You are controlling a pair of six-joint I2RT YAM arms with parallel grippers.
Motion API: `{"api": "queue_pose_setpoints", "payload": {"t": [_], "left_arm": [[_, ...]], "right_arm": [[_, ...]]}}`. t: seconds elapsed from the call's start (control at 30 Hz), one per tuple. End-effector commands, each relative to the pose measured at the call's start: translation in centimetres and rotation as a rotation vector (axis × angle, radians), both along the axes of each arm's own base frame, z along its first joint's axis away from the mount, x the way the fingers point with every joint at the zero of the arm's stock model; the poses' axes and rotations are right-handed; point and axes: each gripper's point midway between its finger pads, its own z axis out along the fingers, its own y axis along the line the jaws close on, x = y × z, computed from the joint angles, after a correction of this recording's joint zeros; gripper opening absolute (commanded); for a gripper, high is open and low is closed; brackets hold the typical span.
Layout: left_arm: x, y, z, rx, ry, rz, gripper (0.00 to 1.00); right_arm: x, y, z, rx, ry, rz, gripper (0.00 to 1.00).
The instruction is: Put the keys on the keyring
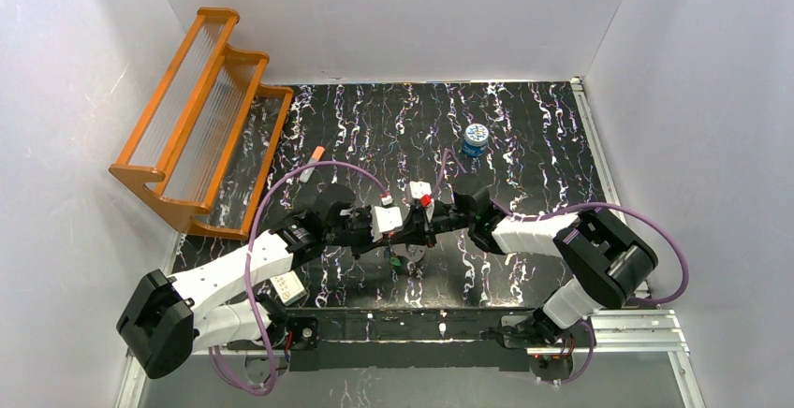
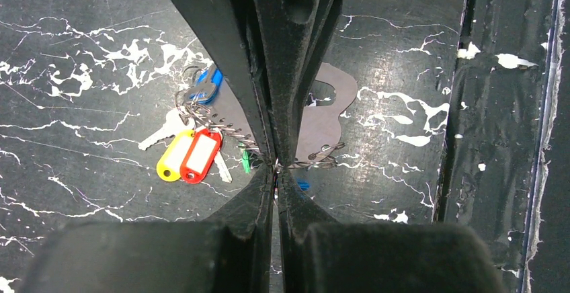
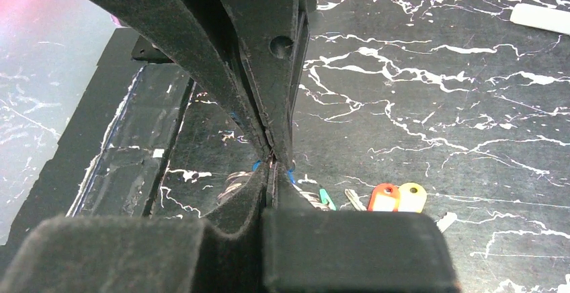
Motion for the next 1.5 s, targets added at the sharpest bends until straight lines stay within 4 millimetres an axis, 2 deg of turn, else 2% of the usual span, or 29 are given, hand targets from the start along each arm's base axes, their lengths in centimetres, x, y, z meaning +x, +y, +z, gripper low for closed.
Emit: {"api": "queue_pose_setpoints", "payload": {"t": [0.0,0.03,0.2,0.37,0.43,0.67,0.8,1.03,1.13,1.27,1.47], "left_arm": [[0.1,-0.6,2.0,-0.057,-0.034,-0.005,0.0],[0.1,-0.5,1.9,-0.059,-0.031,0.011,0.0],[1.0,0.0,2.5,-0.113,-0.066,0.105,0.2],[0.9,0.4,4.3,-0.282,-0.121,0.181,0.33],[0.7,0.6,5.0,-0.358,-0.138,0.209,0.35],[-1.2,0.9,7.1,-0.583,-0.168,0.187,0.35],[-2.4,0.7,6.9,-0.619,-0.158,0.13,0.34],[-2.6,0.1,6.6,-0.626,-0.135,0.104,0.34],[-2.4,-0.1,6.4,-0.623,-0.122,0.111,0.29],[-2.1,-0.4,6.0,-0.612,-0.11,0.112,0.15],[-1.9,-0.7,5.4,-0.591,-0.089,0.117,0.15]], "right_arm": [[0.6,0.8,1.4,0.026,-0.031,0.009,0.01],[0.8,0.8,1.4,0.025,-0.029,-0.005,0.01],[0.9,0.2,1.9,0.062,-0.029,-0.074,0.01],[0.1,-0.2,2.8,0.136,-0.023,-0.074,0.01],[-0.3,-0.4,3.2,0.168,-0.021,-0.073,0.01],[-1.5,-1.0,5.0,0.277,-0.031,-0.06,0.01],[-1.7,-1.1,5.9,0.316,-0.019,-0.052,0.01],[-1.9,-1.0,7.0,0.368,-0.014,-0.039,0.01],[-1.9,-1.0,7.1,0.37,-0.015,-0.04,0.01],[-1.9,-1.0,7.0,0.366,-0.013,-0.041,0.01],[-1.9,-1.1,7.1,0.367,-0.012,-0.044,0.01]]}}
